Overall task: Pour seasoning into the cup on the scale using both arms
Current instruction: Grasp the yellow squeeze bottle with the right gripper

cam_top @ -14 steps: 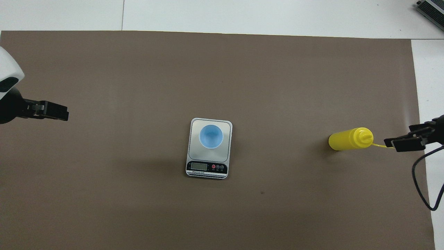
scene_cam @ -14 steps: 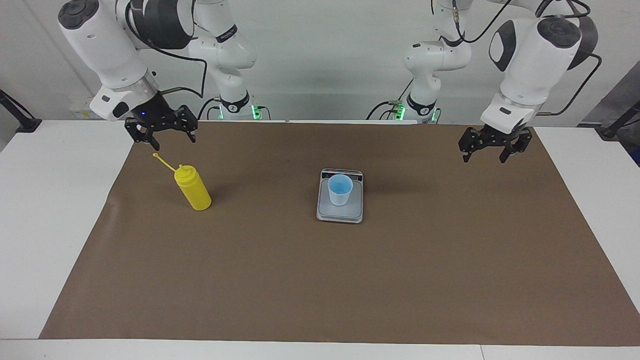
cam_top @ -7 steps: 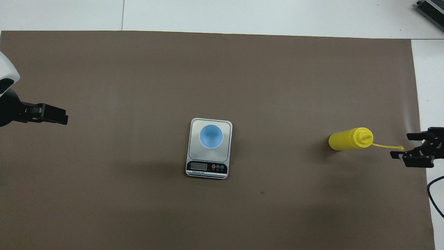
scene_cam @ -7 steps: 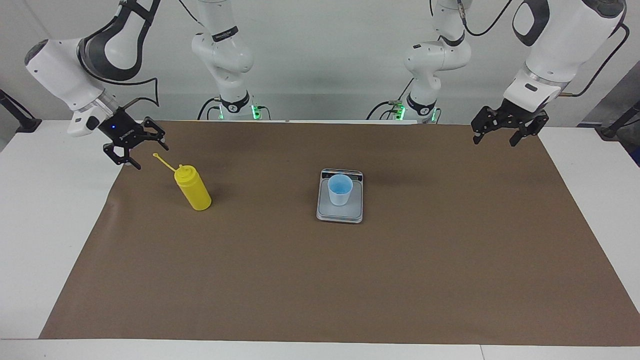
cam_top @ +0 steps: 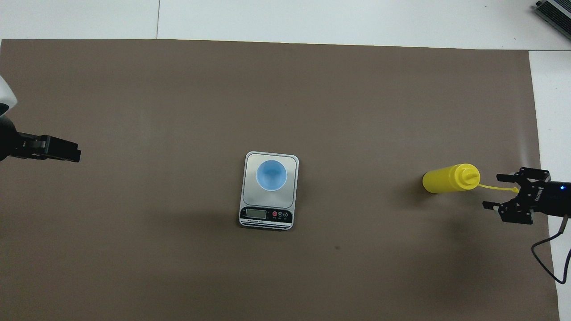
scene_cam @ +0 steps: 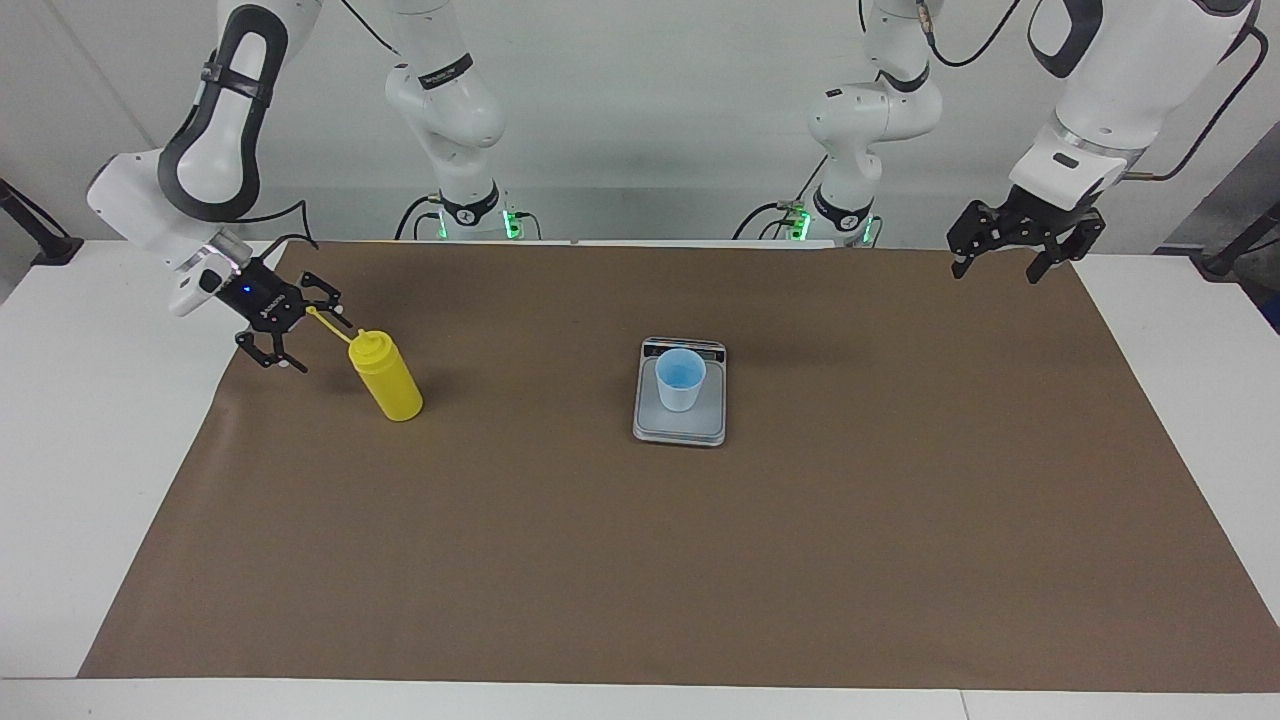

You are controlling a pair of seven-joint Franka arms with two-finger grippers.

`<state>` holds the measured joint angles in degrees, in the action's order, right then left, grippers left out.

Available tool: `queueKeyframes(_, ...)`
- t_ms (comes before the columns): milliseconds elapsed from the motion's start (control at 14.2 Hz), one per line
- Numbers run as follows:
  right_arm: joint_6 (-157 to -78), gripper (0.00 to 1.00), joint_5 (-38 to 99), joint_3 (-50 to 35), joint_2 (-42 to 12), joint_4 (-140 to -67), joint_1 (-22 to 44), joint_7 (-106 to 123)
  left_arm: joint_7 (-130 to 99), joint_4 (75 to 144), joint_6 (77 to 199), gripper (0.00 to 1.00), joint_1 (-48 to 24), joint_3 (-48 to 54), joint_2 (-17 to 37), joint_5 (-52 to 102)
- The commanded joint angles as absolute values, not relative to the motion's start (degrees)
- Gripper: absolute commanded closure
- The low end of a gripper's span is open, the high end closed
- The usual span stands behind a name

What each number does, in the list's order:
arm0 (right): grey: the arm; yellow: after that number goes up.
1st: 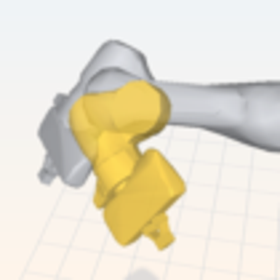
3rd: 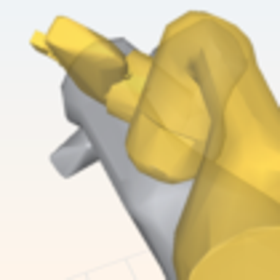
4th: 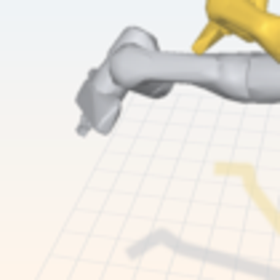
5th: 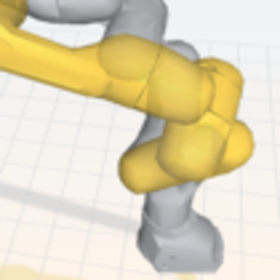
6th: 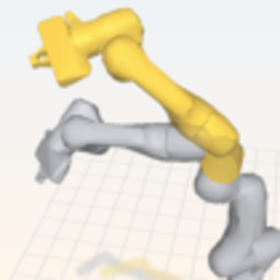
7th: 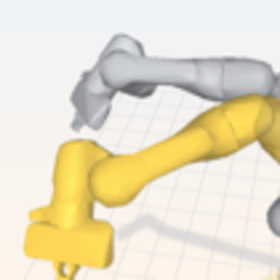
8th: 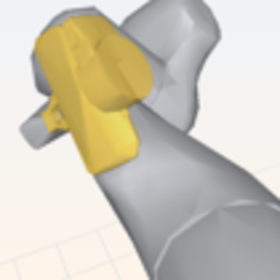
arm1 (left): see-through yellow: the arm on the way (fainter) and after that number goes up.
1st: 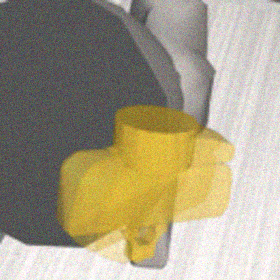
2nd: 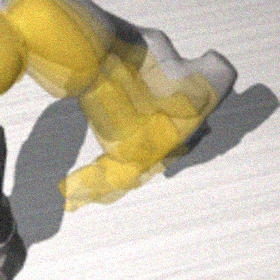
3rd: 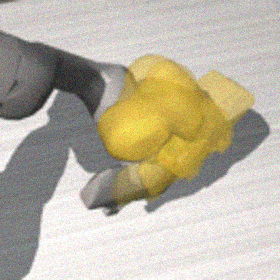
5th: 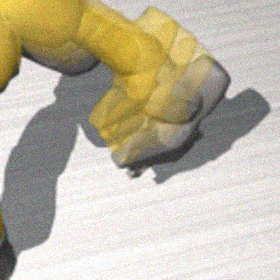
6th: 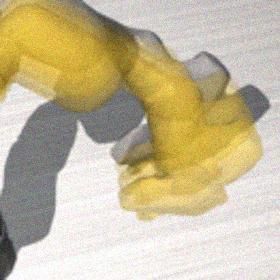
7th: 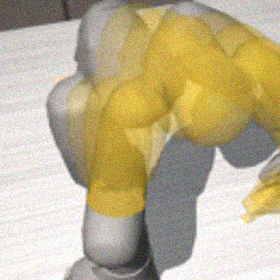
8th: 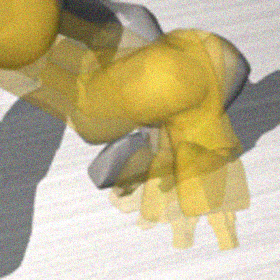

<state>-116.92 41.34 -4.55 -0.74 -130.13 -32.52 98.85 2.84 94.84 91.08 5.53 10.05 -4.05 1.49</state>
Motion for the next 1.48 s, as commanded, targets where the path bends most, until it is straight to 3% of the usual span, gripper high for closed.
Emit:
queueKeyframes(0,-118.74,0.0,45.69,-5.01,-1.67,-131.57,-31.39,104.23,3.6,95.19,89.83,0.0,6.59,10.2,-5.1,0.88)
queueKeyframes(846,-129.9,0.0,59.68,-5.01,-1.76,-135.79,-18.64,109.25,3.6,95.19,90.09,0.0,6.59,10.2,-5.1,0.88)
queueKeyframes(917,-130.08,0.27,59.76,-5.01,-1.76,-135.79,-18.46,109.25,3.6,95.19,90.09,0.0,6.59,10.2,-5.1,0.88)
queueKeyframes(1058,-130.34,0.94,60.99,-5.19,-2.2,-135.27,-17.24,109.25,3.6,95.19,90.18,0.0,6.59,10.2,-5.1,0.88)
queueKeyframes(1128,-130.43,1.0,61.78,-5.19,-2.28,-135.0,-16.1,109.25,3.6,95.19,90.18,0.0,6.59,10.2,-5.1,0.88)
queueKeyframes(1410,-135.24,1.0,61.96,-5.19,-3.25,-131.93,-8.64,108.81,3.6,95.19,90.17,0.0,6.59,10.2,-5.1,0.88)
